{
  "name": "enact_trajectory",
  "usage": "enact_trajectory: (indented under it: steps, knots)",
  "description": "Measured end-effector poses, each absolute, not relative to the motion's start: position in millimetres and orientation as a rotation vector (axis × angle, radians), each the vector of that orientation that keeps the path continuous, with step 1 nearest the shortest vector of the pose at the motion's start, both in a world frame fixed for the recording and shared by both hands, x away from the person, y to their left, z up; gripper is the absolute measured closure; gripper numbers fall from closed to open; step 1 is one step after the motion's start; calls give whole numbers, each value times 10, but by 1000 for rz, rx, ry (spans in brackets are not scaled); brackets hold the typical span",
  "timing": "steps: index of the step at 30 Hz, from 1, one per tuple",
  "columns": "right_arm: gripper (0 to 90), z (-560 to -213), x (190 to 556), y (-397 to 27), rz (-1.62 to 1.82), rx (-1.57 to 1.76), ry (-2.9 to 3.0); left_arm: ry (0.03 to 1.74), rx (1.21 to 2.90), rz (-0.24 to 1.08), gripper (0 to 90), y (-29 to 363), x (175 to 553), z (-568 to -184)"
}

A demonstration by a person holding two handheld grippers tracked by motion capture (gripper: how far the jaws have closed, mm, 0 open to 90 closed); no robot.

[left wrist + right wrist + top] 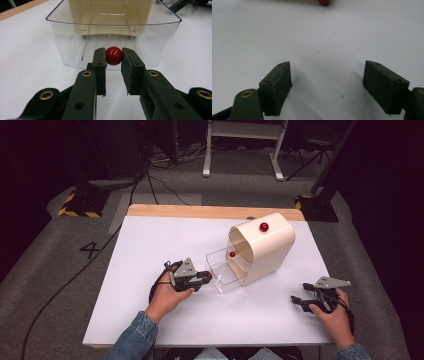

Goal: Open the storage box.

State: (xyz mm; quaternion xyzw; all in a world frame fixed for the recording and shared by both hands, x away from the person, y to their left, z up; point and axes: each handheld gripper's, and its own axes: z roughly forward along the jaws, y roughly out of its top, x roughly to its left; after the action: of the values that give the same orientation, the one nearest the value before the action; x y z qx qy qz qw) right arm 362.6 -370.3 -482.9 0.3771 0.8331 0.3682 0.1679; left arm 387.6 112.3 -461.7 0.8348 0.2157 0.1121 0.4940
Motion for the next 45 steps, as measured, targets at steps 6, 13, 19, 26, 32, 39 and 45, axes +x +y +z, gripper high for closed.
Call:
enact_trajectory:
  steps: [6, 13, 19, 26, 32, 39, 45]
  knots:
    - [232, -4829, 3627, -3704, 1047, 1072, 2370, 532, 2031, 261, 739, 1174, 3860, -4645]
    - [232, -4829, 3626, -3704, 1048, 1072, 2369, 544, 2051, 231, 737, 1199, 3864, -4700]
    - [231, -4829, 3626, -3704, 1048, 1073, 2369, 553, 2051, 241, 699, 1233, 3857, -4703]
    - [231, -4829, 3627, -3704, 1048, 1073, 2370, 571, 2029, 224, 537, 1274, 3818, -4689]
    - [231, -4829, 3628, -3704, 1048, 1073, 2370, 580, 1985, 237, 480, 1309, 3805, -4504]
    - [231, -4831, 3623, -3702, 1047, 1071, 2367, 574, 1931, 281, 458, 1227, 3854, -4237]
    - [231, -4831, 3625, -3703, 1047, 1072, 2369, 554, 1907, 298, 458, 1042, 3931, -4073]
